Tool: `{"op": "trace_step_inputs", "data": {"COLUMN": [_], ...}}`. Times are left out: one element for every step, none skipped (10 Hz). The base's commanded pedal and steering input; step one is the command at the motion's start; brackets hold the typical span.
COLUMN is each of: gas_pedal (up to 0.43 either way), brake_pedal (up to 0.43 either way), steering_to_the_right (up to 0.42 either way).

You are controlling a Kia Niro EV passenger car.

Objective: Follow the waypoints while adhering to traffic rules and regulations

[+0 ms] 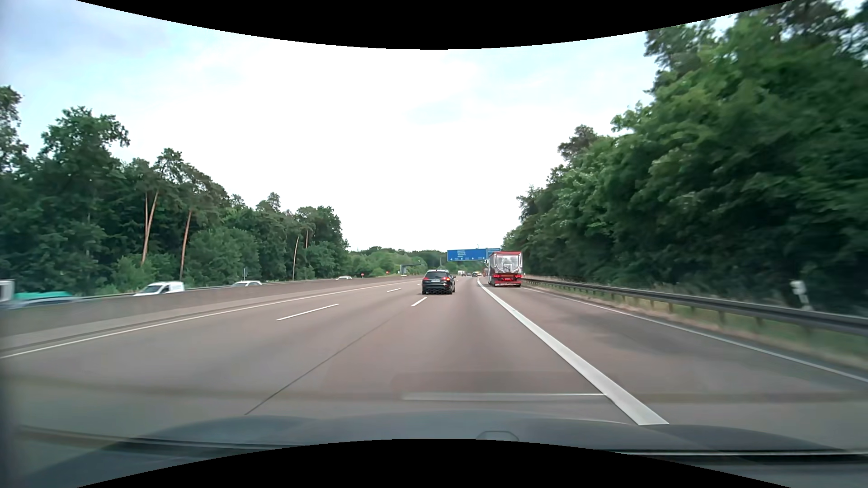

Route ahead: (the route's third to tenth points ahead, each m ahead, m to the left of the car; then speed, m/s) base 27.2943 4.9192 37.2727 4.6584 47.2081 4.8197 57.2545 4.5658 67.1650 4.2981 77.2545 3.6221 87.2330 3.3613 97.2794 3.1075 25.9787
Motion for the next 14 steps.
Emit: {"op": "trace_step_inputs", "data": {"gas_pedal": [0.280, 0.280, 0.280, 0.280, 0.280, 0.280, 0.280, 0.280, 0.280, 0.280, 0.280, 0.280, 0.280, 0.280], "brake_pedal": [0.000, 0.000, 0.000, 0.000, 0.000, 0.000, 0.000, 0.000, 0.000, 0.000, 0.000, 0.000, 0.000, 0.000], "steering_to_the_right": [-0.002, -0.001, 0.000, 0.000, 0.000, 0.001, 0.001, 0.001, 0.000, -0.001, -0.002, -0.002, -0.002, -0.002]}}
